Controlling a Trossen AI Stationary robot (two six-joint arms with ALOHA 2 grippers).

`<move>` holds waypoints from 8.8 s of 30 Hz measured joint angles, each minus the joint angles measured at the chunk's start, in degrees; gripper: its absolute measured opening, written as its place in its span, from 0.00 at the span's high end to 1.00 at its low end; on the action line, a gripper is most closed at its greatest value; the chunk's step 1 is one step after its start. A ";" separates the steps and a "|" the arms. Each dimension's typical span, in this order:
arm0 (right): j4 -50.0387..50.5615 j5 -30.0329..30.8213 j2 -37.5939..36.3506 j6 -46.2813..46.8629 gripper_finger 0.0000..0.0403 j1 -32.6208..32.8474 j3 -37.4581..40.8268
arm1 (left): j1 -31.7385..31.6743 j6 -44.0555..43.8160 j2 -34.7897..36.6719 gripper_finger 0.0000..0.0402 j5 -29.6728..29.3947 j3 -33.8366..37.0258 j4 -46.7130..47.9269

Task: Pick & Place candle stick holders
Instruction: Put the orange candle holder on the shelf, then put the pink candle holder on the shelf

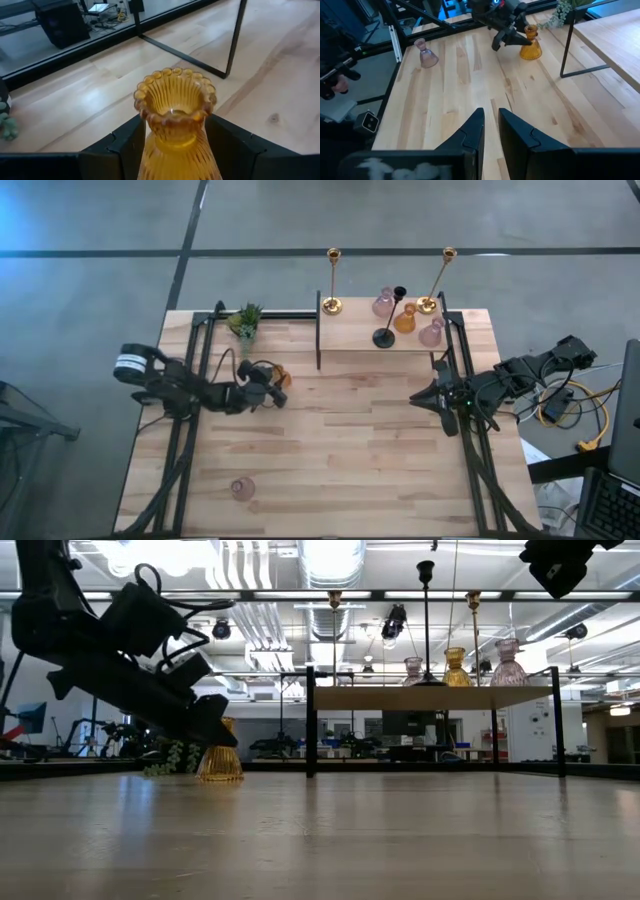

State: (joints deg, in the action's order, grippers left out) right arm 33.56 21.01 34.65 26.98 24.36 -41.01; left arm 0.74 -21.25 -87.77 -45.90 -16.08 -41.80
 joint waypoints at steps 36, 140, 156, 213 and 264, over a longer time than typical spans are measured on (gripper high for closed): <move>0.02 -0.17 -0.02 2.16 0.88 0.02 0.59 | -2.17 9.37 18.37 0.69 11.09 -4.55 8.96; 0.17 0.01 -0.02 -1.07 0.88 0.01 0.66 | -23.72 21.57 -25.18 0.69 37.79 -71.34 25.41; 0.12 -0.11 0.28 -0.42 0.88 0.02 0.66 | -23.77 22.26 -29.33 0.69 39.11 -75.67 27.71; 0.11 -0.19 0.38 -0.37 0.88 0.00 0.66 | -23.05 19.51 -27.27 0.38 36.83 -75.56 35.34; 0.49 -1.69 0.42 0.00 0.88 0.01 0.66 | 10.14 3.70 31.69 0.38 26.36 -39.25 73.21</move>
State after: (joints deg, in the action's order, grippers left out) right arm 34.05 19.32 35.07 26.98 24.37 -40.36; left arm 10.88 -17.55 -56.08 -19.54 -55.33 31.40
